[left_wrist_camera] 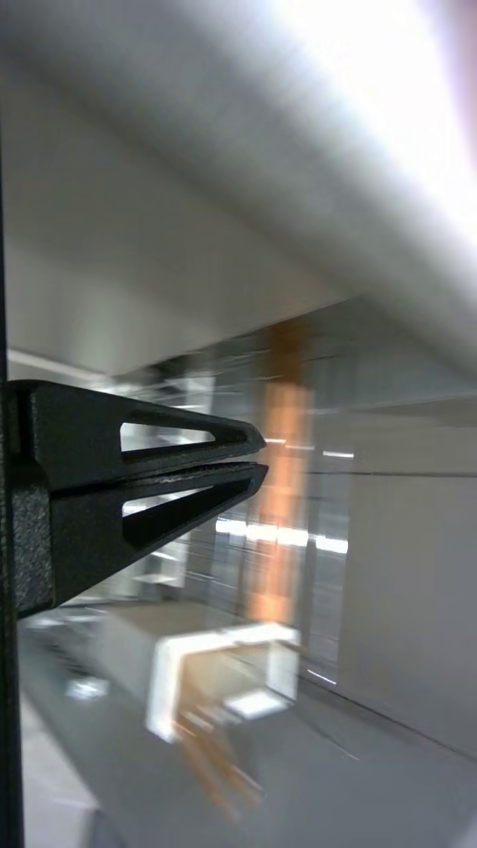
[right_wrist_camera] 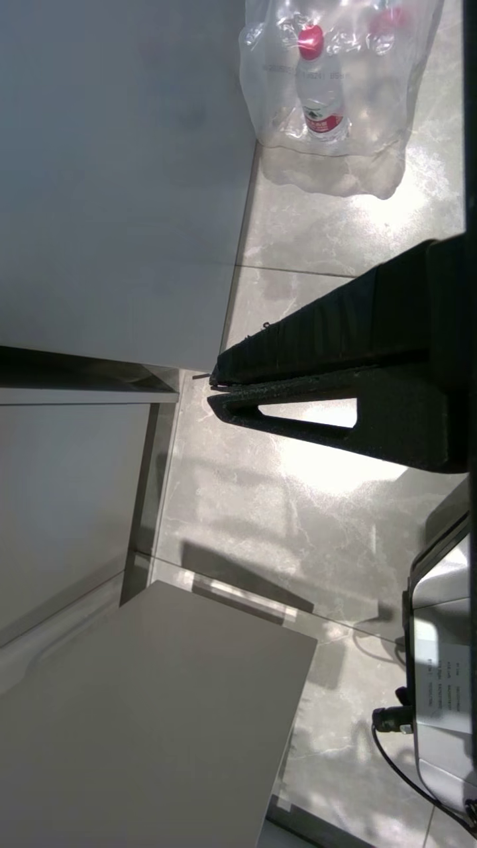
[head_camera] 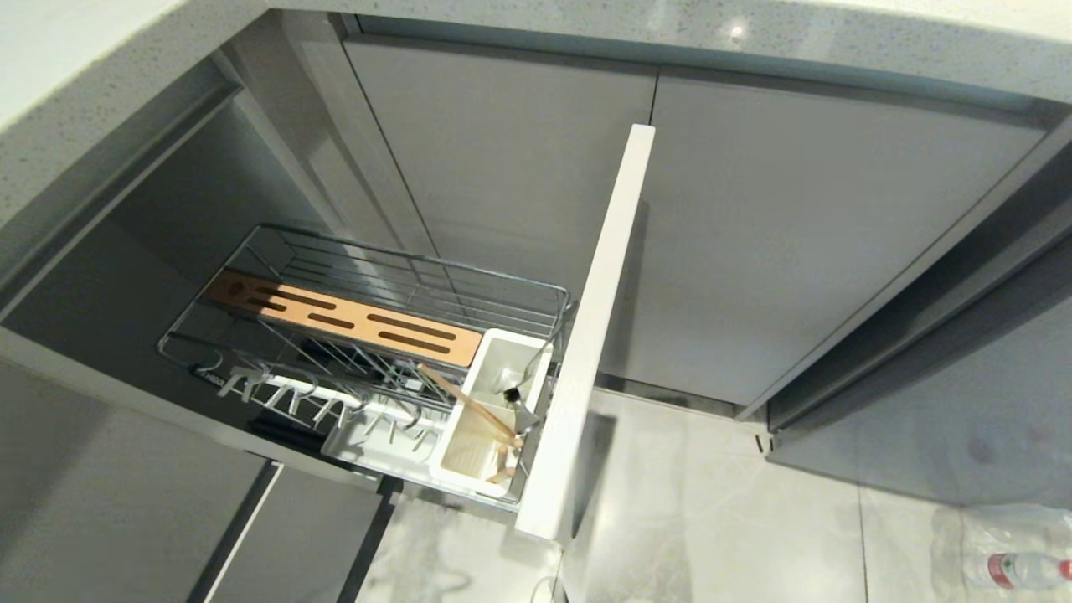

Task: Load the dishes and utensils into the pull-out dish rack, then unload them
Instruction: Pick up the bowl and place it in the cupboard

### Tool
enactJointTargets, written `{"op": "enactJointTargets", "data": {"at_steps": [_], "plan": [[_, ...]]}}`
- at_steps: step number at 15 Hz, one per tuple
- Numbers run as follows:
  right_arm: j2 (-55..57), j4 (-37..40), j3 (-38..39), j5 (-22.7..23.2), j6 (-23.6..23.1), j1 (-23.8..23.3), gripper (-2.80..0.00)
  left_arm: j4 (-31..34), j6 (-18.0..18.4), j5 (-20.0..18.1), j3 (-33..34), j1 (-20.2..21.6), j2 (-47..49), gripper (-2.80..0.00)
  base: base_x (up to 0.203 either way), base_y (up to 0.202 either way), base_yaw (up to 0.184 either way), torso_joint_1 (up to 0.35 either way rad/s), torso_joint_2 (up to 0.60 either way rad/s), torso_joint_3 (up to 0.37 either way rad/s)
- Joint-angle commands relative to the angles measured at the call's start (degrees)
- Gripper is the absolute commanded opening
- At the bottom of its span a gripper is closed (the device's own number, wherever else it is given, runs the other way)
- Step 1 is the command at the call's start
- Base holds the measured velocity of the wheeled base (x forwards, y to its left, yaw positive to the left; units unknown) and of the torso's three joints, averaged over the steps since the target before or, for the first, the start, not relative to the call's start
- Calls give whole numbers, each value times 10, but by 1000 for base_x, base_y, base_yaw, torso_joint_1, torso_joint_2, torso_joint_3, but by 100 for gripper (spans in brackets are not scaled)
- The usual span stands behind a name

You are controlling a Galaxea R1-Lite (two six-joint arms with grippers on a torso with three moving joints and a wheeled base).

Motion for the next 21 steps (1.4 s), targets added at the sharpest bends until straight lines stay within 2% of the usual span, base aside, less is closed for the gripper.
{"op": "enactJointTargets", "data": {"at_steps": [1,4,6,7,9,14,15,17,19,21], "plan": [[0,0,1,0,0,0,-280,46,2,-12,-94,0,8,-280,0,0,0,0,0,0],[0,0,1,0,0,0,-280,145,5,-49,-293,3,78,-280,0,0,0,0,0,0],[0,0,1,0,0,0,-280,175,6,-51,-416,15,185,-280,0,0,0,0,0,0],[0,1,1,0,0,0,-280,186,7,-39,-467,23,235,-280,0,0,0,0,0,0],[0,0,1,0,0,0,-280,203,11,27,-568,26,337,-280,0,0,0,0,0,0],[0,0,1,0,0,0,-280,216,12,277,-785,25,546,-280,0,0,0,0,0,0],[0,1,1,0,0,0,-280,217,9,332,-821,25,580,-280,0,0,0,0,0,0],[0,0,1,0,0,0,-280,221,5,412,-863,32,624,-280,0,0,0,0,0,0],[0,0,1,0,0,0,-280,230,4,438,-877,69,648,-280,0,0,0,0,0,0],[0,0,1,0,0,0,-280,279,-10,434,-877,116,668,-280,0,0,0,0,0,0]]}}
